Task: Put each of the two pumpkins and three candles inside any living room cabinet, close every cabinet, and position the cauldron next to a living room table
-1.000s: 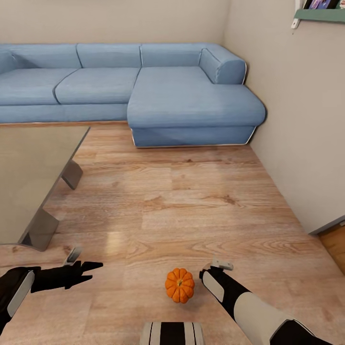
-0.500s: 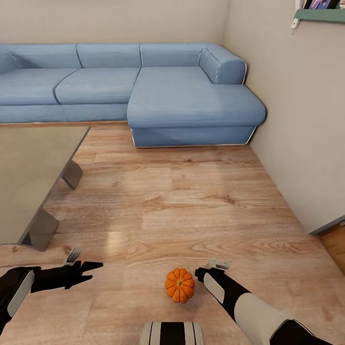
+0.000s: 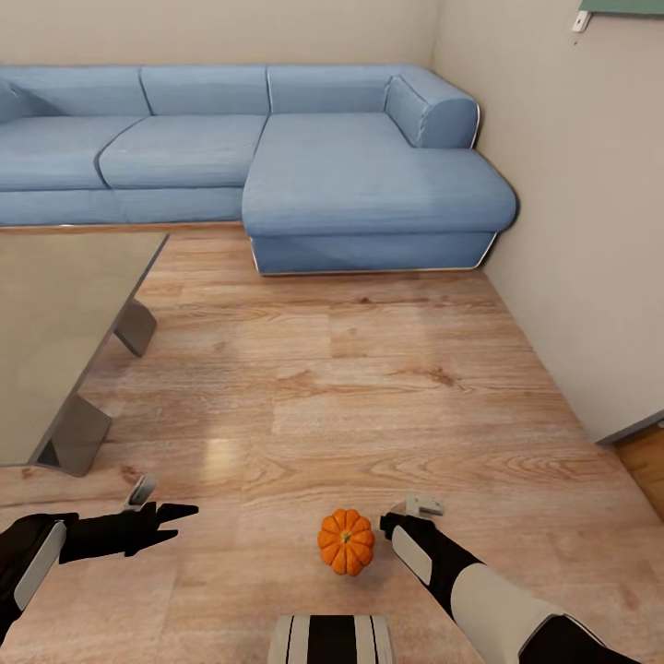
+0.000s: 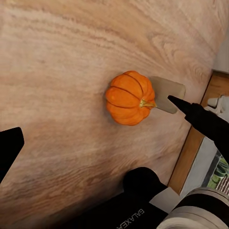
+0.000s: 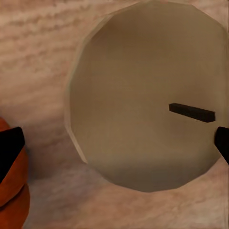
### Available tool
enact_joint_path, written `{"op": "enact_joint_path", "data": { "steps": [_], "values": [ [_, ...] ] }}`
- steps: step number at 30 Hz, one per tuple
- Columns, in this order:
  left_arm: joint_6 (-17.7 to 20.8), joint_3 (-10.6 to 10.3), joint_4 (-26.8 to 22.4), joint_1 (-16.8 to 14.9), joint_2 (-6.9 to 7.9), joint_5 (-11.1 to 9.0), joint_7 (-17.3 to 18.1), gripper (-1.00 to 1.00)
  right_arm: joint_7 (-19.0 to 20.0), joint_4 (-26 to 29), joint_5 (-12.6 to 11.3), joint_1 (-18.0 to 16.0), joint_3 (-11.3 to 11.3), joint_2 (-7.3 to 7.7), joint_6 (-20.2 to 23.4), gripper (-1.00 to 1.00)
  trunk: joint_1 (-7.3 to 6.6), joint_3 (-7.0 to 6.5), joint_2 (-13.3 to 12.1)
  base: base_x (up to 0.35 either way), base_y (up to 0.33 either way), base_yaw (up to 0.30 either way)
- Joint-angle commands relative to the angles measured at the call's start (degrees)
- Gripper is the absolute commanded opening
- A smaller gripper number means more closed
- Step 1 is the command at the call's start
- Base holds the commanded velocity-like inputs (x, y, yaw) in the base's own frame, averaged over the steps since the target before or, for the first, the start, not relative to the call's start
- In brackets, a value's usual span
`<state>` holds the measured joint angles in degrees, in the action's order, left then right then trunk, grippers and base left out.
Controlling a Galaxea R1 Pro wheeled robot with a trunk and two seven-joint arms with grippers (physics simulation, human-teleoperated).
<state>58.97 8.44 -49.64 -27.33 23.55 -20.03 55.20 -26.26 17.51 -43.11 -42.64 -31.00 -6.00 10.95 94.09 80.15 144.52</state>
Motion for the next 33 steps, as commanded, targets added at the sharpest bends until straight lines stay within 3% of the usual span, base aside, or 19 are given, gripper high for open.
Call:
{"op": "enact_joint_path", "data": {
  "steps": [1,22,23,33],
  "values": [
    [0.0,0.0,-0.01,0.0,0.0,-0.01,0.0,1.0,3.15,-0.02,-0.38,0.02,-0.14,0.09,-0.31,1.0,0.04,0.01,-0.01,0.0,0.0,0.0],
    [-0.08,-0.01,0.01,0.0,-0.08,-0.01,0.01,1.0,3.15,-0.11,-0.39,0.02,-0.11,0.18,-1.74,1.0,0.04,0.01,-0.01,0.0,0.0,0.0],
    [-0.08,-0.01,0.0,0.0,-0.08,-0.01,0.03,1.0,3.15,-0.11,-0.39,0.02,-0.11,0.19,-1.73,-1.0,0.04,0.01,-0.01,0.0,0.0,0.0],
    [-0.08,0.0,0.0,0.0,-0.09,-0.01,0.01,1.0,3.15,-0.11,-0.4,0.02,-0.11,0.2,-1.73,-1.0,0.04,0.01,-0.01,0.0,0.0,0.0]
  ]
}}
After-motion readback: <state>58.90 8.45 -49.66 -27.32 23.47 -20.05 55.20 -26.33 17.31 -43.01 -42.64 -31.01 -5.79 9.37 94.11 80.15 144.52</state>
